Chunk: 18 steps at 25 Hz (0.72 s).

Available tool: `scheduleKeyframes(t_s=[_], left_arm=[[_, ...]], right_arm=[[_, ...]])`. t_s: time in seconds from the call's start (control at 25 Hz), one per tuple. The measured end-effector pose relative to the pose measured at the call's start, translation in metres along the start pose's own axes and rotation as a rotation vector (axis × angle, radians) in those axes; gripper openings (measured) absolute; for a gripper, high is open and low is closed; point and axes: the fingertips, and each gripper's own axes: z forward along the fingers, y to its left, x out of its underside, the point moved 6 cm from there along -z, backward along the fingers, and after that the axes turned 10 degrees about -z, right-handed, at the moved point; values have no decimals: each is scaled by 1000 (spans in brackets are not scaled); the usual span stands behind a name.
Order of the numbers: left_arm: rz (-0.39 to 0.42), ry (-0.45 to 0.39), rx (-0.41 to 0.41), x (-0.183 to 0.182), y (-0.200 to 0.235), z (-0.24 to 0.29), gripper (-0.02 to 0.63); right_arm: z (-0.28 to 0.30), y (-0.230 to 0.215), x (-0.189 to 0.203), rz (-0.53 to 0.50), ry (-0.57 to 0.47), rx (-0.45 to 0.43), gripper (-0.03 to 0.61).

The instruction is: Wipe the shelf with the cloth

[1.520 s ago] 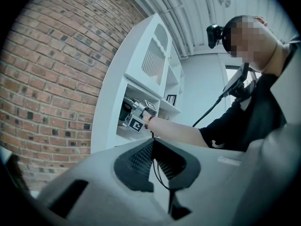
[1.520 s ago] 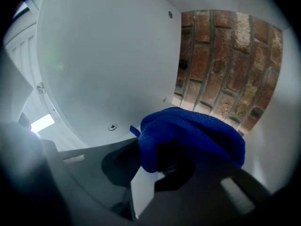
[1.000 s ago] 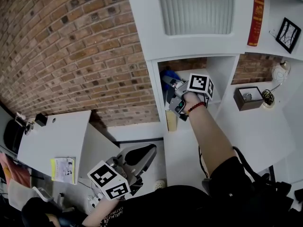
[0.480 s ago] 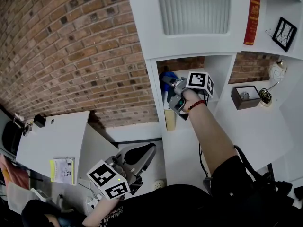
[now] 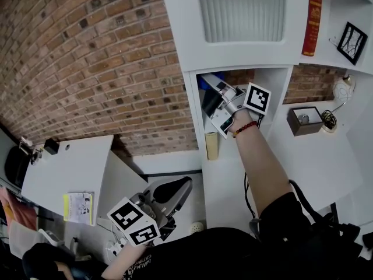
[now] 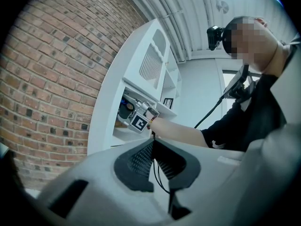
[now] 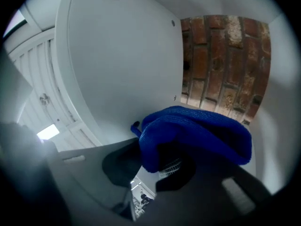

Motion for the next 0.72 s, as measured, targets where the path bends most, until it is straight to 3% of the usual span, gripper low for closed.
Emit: scheduleKeyframes(t_s=[0.2, 0.56, 0.72], left_arm=[[-1, -3, -9, 0, -2, -3, -2], [8, 6, -3, 4, -10, 0, -2], [14, 15, 1, 6, -15, 3, -2]], right_arm=[[-4, -5, 8, -57, 68, 46, 49], [-44, -52, 47, 67, 175, 346, 49], [-58, -61, 59, 89, 229, 432, 50]])
